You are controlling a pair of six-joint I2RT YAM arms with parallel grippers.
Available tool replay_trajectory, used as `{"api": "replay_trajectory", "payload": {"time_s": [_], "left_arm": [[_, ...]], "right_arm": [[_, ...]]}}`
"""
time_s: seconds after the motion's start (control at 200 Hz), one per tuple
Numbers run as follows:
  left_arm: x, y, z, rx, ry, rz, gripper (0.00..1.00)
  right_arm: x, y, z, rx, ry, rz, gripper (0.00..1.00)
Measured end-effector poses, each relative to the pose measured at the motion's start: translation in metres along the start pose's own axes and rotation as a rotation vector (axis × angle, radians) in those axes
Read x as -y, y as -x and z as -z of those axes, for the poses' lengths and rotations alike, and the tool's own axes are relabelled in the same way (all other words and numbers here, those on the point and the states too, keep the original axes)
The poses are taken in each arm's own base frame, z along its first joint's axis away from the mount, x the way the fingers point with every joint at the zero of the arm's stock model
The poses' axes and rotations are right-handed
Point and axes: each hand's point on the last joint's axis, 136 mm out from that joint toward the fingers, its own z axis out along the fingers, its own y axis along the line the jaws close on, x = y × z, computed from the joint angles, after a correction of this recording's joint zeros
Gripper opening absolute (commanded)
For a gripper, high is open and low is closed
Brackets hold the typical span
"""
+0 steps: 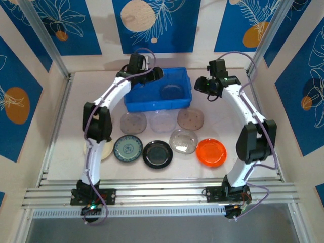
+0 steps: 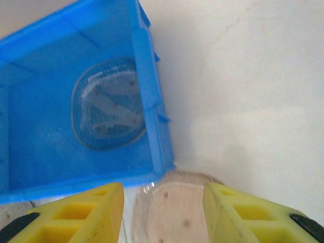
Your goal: Place the plates into the plastic bin on the countertop
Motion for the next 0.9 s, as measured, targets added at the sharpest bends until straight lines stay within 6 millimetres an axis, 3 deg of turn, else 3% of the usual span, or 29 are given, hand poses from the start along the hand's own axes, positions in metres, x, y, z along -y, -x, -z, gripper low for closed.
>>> {"api": "replay_trajectory", "payload": {"time_s": [0.11, 0.185, 0.245, 0.32, 0.495, 0.665, 0.805, 0.9], "left_arm": [[0.026, 0.006, 0.05, 0.051, 0.006, -0.069, 0.73], [0.05, -0.001, 0.08, 0.068, -0.017, -0.124, 0.73], [0.07, -0.015, 0.097, 0.063, -0.044, -0.165, 0.73], [0.096, -0.045, 0.111, 0.026, -0.085, -0.218, 0.72], [0.134, -0.132, 0.107, -0.132, -0.159, -0.327, 0.67], [0.162, -0.215, 0.096, -0.31, -0.222, -0.42, 0.58], [0.176, -0.265, 0.096, -0.413, -0.261, -0.463, 0.57], [0.182, -0.288, 0.094, -0.463, -0.27, -0.487, 0.58]], "right_arm": [[0.011, -0.029, 0.014, -0.023, -0.01, -0.012, 0.46], [0.021, -0.049, 0.024, -0.044, -0.021, -0.023, 0.46], [0.027, -0.062, 0.031, -0.057, -0.027, -0.032, 0.46], [0.04, -0.077, 0.042, -0.065, -0.038, -0.057, 0.45], [0.074, -0.108, 0.065, -0.061, -0.064, -0.152, 0.44], [0.097, -0.126, 0.064, -0.079, -0.062, -0.267, 0.42], [0.101, -0.134, 0.058, -0.11, -0.051, -0.309, 0.41], [0.104, -0.139, 0.056, -0.125, -0.052, -0.328, 0.41]]}}
